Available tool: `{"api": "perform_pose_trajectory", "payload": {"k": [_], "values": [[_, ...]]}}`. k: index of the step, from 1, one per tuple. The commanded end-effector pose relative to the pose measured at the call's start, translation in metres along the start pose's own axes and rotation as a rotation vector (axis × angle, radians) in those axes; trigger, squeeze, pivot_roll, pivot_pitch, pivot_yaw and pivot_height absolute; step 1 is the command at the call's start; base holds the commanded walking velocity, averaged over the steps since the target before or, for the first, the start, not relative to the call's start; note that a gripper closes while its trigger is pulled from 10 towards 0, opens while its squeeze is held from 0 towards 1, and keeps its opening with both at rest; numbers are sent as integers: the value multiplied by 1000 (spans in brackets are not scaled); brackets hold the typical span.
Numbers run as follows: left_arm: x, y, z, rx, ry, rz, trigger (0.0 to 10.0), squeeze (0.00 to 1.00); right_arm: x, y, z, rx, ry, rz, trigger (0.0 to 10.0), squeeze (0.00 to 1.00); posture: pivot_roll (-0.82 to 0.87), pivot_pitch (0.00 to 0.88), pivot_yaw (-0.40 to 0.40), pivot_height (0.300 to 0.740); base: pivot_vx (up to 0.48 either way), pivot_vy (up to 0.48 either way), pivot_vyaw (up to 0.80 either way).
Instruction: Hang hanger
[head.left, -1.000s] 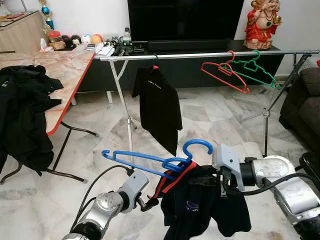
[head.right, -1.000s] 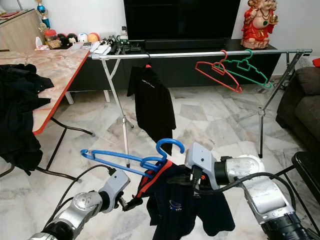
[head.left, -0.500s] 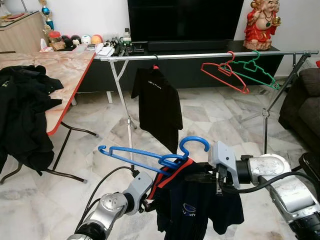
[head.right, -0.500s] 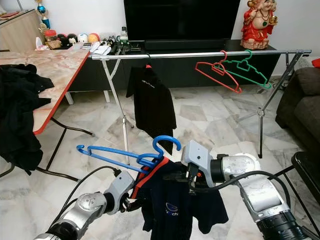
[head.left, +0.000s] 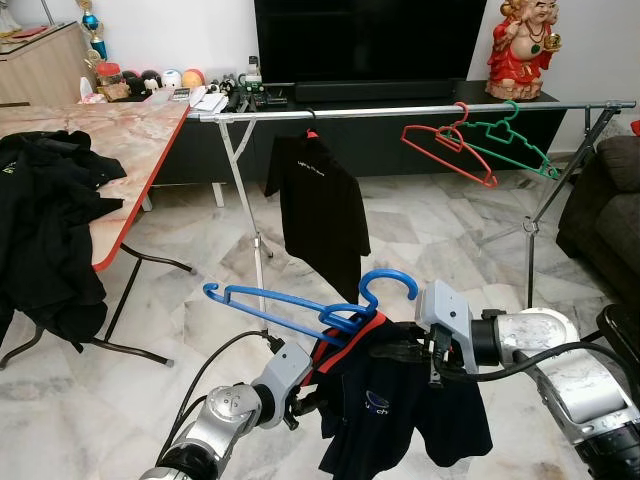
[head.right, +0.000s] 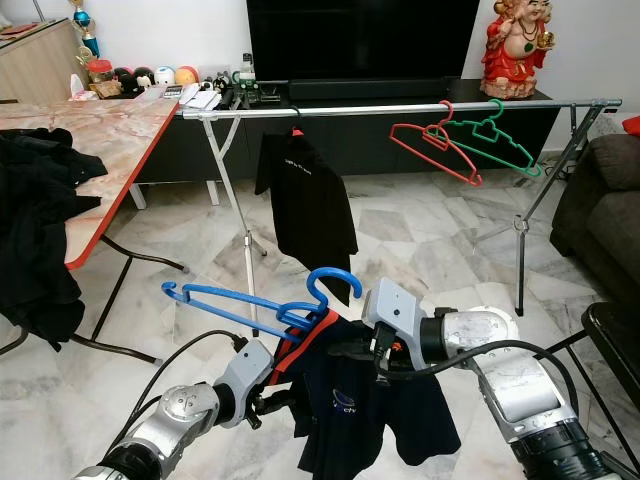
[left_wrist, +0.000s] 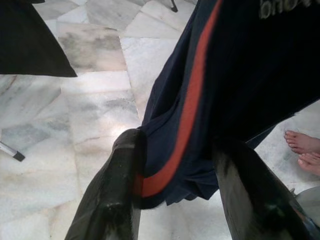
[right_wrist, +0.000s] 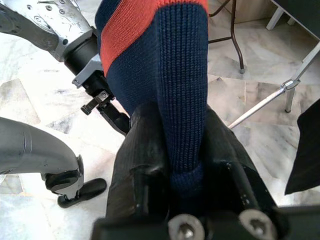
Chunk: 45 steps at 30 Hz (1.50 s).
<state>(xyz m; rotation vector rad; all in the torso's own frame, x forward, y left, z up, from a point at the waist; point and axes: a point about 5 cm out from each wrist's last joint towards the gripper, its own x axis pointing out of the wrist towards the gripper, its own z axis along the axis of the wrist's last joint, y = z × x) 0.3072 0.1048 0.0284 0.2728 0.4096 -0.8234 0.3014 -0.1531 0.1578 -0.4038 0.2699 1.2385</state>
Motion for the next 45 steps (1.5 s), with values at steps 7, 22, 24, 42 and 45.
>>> {"api": "perform_pose_trajectory", "payload": {"k": [7, 22, 24, 42, 45], "values": [[0, 0, -1, 15, 14, -6, 0, 0, -2, -7, 13, -37, -47, -30, 0, 0, -81, 46, -5, 740, 0, 0, 0], [1, -3, -6, 59, 45, -4, 0, 0, -1, -8, 8, -17, -48, -55, 0, 0, -80, 49, -5, 740, 0, 0, 0], [1, -3, -6, 59, 45, -2, 0, 0, -1, -8, 8, -16, -49, -58, 0, 0, -81, 49, -5, 740, 0, 0, 0], [1, -2, -6, 34, 37, 20, 0, 0, -3, -8, 1, -3, -22, -80, 0, 0, -75, 52, -5, 740, 0, 0, 0], [-1, 0, -10, 32, 54, 30, 0, 0, -10, -5, -15, -22, 65, -85, 0, 0, -76, 53, -5, 740, 0, 0, 0]]}}
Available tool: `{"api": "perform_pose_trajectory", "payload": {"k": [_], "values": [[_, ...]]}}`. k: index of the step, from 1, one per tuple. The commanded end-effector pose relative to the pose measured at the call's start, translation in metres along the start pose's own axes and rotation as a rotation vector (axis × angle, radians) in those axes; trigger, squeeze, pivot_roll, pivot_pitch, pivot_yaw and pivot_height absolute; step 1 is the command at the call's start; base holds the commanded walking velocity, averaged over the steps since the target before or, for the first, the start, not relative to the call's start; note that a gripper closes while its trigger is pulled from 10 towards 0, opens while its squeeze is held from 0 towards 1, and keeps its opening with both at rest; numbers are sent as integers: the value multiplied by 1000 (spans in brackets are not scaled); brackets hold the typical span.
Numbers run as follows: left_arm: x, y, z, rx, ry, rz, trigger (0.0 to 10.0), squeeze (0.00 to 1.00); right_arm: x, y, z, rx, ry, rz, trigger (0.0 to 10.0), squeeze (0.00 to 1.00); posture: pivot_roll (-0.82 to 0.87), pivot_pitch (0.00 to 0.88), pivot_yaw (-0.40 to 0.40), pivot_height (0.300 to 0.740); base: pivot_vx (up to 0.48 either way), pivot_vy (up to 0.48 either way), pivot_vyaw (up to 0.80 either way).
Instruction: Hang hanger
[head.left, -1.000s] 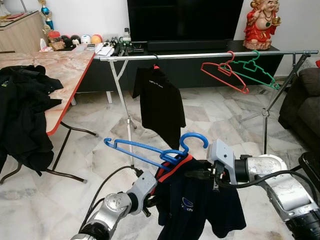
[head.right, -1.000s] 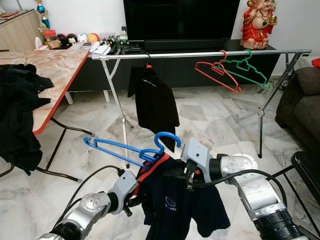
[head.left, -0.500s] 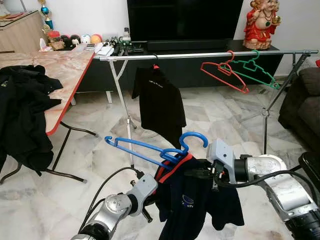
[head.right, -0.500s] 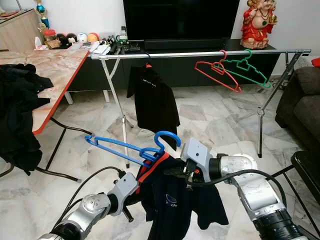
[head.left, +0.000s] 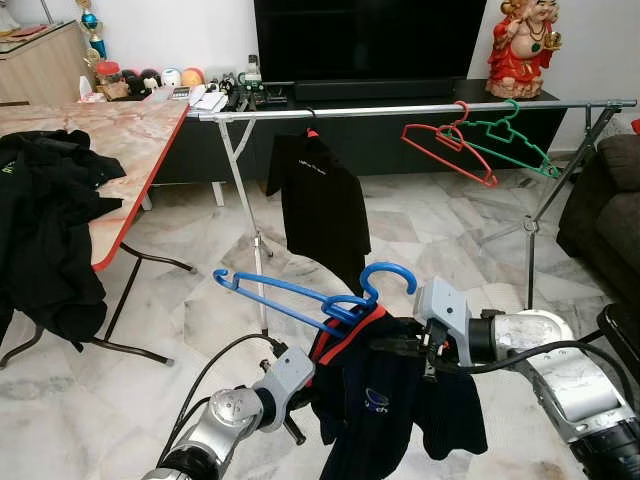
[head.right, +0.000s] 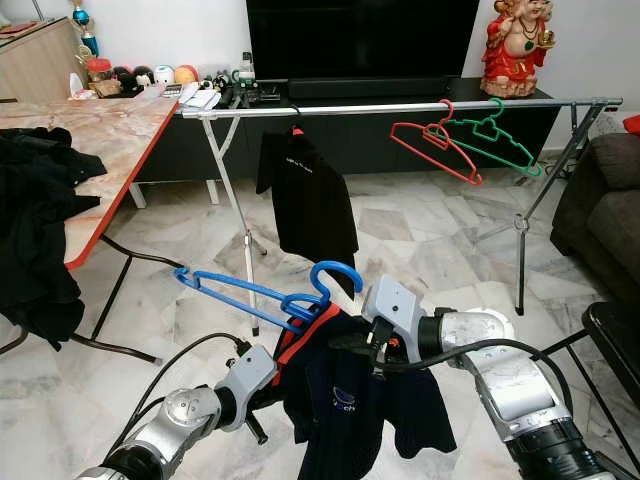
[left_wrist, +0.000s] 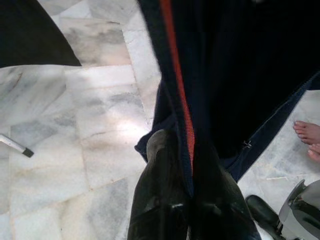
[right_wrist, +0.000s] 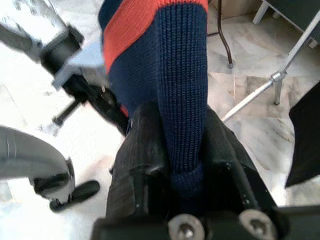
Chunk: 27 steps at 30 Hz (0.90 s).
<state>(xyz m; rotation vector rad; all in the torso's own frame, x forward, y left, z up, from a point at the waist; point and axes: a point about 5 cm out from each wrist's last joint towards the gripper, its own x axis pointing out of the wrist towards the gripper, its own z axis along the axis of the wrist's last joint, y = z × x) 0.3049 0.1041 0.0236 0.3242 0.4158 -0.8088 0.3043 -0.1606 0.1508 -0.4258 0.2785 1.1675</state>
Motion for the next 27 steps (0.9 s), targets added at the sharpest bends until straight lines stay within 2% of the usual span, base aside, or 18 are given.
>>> {"api": "perform_pose_trajectory", "payload": {"k": [1, 2, 5, 12, 15, 21, 24, 27], "values": [[-2, 2, -5, -6, 27, 9, 0, 0, -7, -2, -6, -24, 36, -18, 0, 0, -76, 53, -5, 740, 0, 0, 0], [-5, 3, -10, 0, 44, 15, 0, 0, -16, -1, -22, -42, 126, -26, 0, 0, -79, 56, -7, 740, 0, 0, 0], [-6, 2, -15, -1, 61, 17, 0, 0, -28, 3, -42, -28, 210, -36, 0, 0, -83, 58, -5, 740, 0, 0, 0], [-6, -1, -19, -2, 76, 12, 0, 0, -43, 6, -58, 23, 241, -78, 0, 0, -86, 60, -2, 740, 0, 0, 0], [-6, -1, -19, -1, 81, 13, 0, 0, -51, 17, -79, 21, 352, -20, 0, 0, -85, 62, -2, 740, 0, 0, 0], [-7, 0, -20, 6, 92, 15, 0, 0, -58, 32, -96, 81, 412, 68, 0, 0, -82, 66, -2, 740, 0, 0, 0], [-7, -1, -22, 4, 94, 14, 0, 0, -64, 41, -109, 97, 496, 122, 0, 0, -81, 70, -5, 740, 0, 0, 0], [-8, -1, -23, 2, 95, 14, 0, 0, -68, 42, -117, 98, 545, 113, 0, 0, -81, 72, -5, 740, 0, 0, 0]]}}
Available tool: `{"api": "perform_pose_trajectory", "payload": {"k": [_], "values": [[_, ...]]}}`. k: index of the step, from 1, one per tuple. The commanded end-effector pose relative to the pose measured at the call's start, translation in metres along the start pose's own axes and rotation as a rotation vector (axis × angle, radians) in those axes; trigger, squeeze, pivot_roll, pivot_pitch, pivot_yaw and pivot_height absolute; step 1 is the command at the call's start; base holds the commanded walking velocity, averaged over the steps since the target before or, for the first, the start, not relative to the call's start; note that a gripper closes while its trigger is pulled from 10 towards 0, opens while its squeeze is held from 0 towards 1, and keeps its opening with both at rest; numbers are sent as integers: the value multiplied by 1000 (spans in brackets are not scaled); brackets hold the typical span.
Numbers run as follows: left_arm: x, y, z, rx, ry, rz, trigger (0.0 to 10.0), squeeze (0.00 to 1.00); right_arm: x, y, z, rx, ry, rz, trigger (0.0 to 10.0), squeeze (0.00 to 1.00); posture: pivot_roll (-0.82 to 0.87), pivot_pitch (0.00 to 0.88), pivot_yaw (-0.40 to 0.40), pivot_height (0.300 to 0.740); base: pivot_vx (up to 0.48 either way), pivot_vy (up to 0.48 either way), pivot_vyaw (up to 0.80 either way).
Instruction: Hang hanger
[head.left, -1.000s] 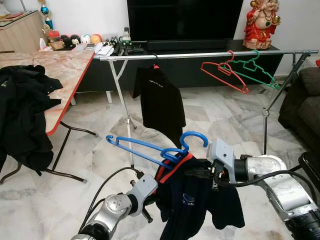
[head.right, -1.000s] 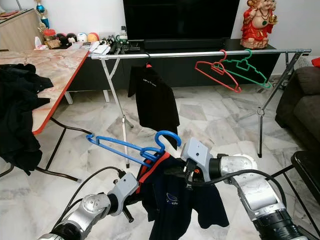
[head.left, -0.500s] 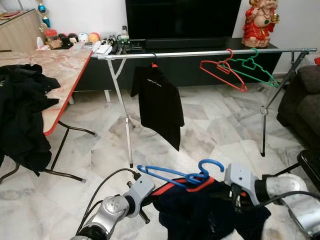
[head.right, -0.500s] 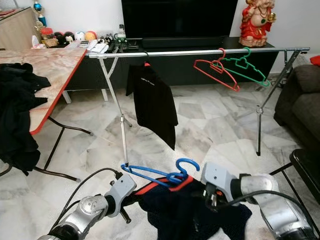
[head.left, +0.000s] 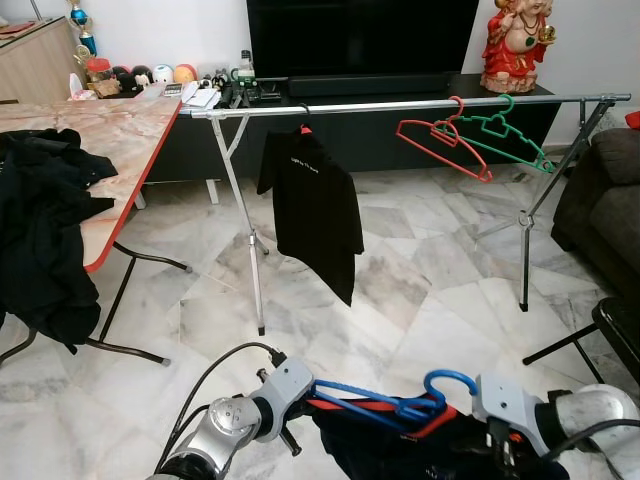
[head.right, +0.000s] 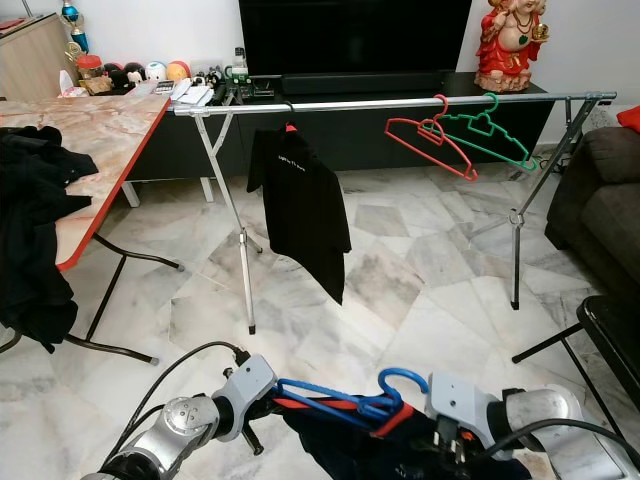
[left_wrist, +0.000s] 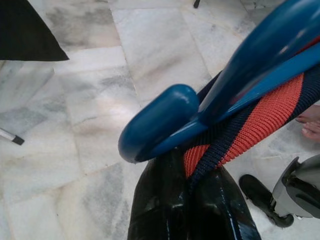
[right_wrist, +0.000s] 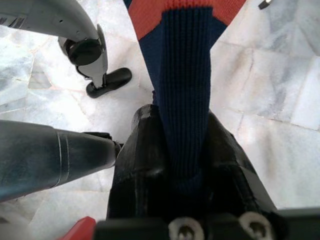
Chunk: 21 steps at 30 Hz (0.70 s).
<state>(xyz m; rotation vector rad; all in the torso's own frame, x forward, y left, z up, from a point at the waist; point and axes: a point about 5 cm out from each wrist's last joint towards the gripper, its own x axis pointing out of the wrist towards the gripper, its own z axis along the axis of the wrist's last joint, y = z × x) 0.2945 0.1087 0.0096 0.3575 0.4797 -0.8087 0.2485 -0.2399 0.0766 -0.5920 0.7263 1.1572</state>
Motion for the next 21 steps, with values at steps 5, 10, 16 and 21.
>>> {"api": "perform_pose_trajectory", "payload": {"k": [5, 10, 16, 21], "values": [[-5, 6, -7, -4, 28, 30, 0, 0, -8, 2, -32, 26, 178, -14, 0, 0, -81, 76, -5, 740, 0, 0, 0], [-7, 9, -11, -9, 61, 51, 0, 0, -15, -6, -31, 59, 127, -104, 0, 0, -81, 79, -3, 740, 0, 0, 0], [-12, 16, -21, -29, 135, 99, 0, 0, -29, 8, -30, 109, 5, 5, 0, 0, -81, 80, -6, 740, 0, 0, 0], [-15, 21, -24, -36, 166, 118, 0, 0, -39, 7, -32, 154, -67, -15, 0, 0, -83, 79, -2, 740, 0, 0, 0]]}}
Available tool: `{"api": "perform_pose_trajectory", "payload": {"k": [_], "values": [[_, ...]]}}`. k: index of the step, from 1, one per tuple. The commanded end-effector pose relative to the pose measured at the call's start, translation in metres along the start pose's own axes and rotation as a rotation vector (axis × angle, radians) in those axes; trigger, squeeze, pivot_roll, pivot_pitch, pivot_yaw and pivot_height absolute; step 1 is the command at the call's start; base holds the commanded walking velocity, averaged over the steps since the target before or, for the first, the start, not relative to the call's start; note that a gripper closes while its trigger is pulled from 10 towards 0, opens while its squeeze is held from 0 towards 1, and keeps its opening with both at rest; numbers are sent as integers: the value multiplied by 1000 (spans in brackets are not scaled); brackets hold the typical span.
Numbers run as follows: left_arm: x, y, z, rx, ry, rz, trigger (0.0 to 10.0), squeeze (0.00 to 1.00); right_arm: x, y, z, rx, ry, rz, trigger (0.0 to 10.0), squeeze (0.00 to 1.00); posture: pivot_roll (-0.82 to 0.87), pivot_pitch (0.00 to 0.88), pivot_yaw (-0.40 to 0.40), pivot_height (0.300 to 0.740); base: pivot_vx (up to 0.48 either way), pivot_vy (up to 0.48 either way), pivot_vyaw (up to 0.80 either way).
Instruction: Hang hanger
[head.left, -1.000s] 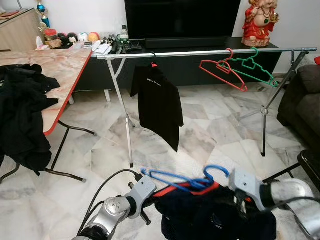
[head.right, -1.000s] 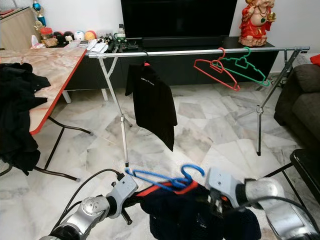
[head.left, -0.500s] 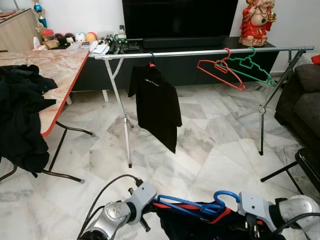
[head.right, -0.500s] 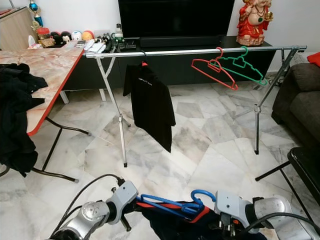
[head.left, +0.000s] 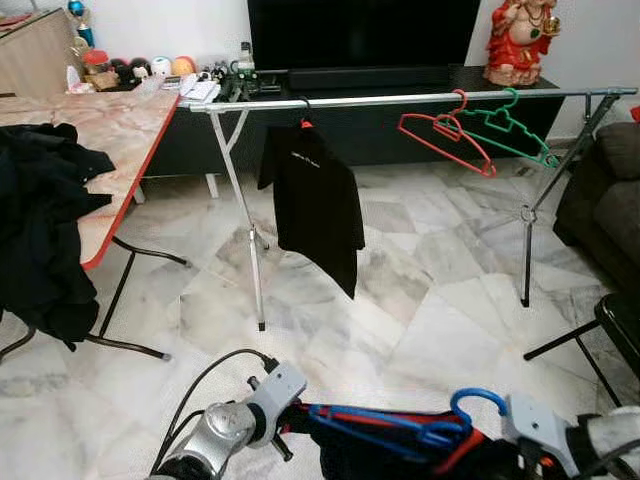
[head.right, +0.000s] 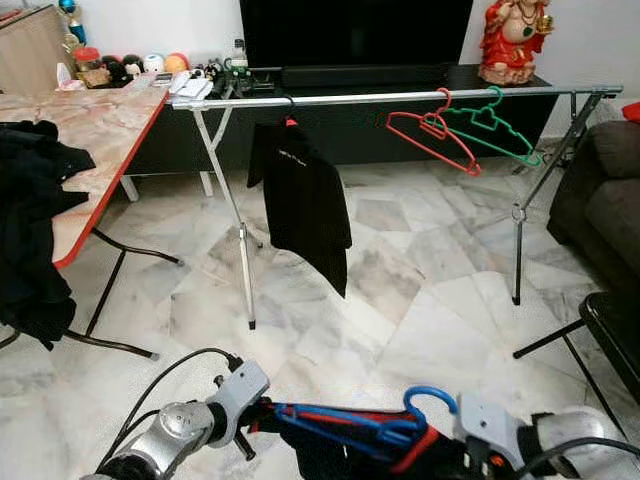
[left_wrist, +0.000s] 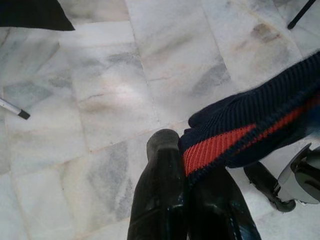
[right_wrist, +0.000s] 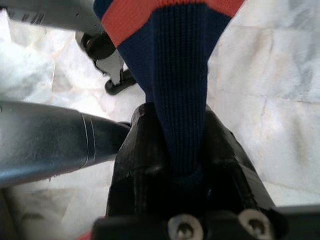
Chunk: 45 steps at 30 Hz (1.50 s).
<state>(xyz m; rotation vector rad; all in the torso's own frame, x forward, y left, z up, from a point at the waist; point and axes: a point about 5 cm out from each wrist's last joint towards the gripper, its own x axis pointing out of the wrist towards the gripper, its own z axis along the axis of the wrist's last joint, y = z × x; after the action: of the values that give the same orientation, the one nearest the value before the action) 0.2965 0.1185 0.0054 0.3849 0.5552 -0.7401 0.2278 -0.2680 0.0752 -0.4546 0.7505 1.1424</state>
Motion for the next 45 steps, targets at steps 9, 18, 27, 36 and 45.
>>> {"api": "perform_pose_trajectory", "payload": {"k": [9, 18, 27, 36, 45], "values": [[-11, 17, -16, -7, 89, 72, 0, 0, -34, 4, -37, -6, 284, 9, 0, 0, -84, 76, 2, 740, 0, 0, 0], [-12, 21, -11, 12, 79, 66, 0, 0, -20, -12, -24, -58, 256, -129, 0, 0, -76, 75, 7, 740, 0, 0, 0], [-11, 18, -5, 23, 39, 8, 3176, 0, -8, -27, 15, -94, 44, -218, 0, 0, -76, 73, 7, 740, 0, 0, 0], [-11, 11, -2, 8, -37, -63, 10000, 1000, -20, -28, 59, -199, -65, -141, 0, 0, -84, 71, -3, 740, 0, 0, 0], [-12, 13, 0, 12, -66, -51, 10000, 1000, -32, -21, 89, -286, -105, -49, 0, 0, -95, 56, -8, 740, 0, 0, 0]]}}
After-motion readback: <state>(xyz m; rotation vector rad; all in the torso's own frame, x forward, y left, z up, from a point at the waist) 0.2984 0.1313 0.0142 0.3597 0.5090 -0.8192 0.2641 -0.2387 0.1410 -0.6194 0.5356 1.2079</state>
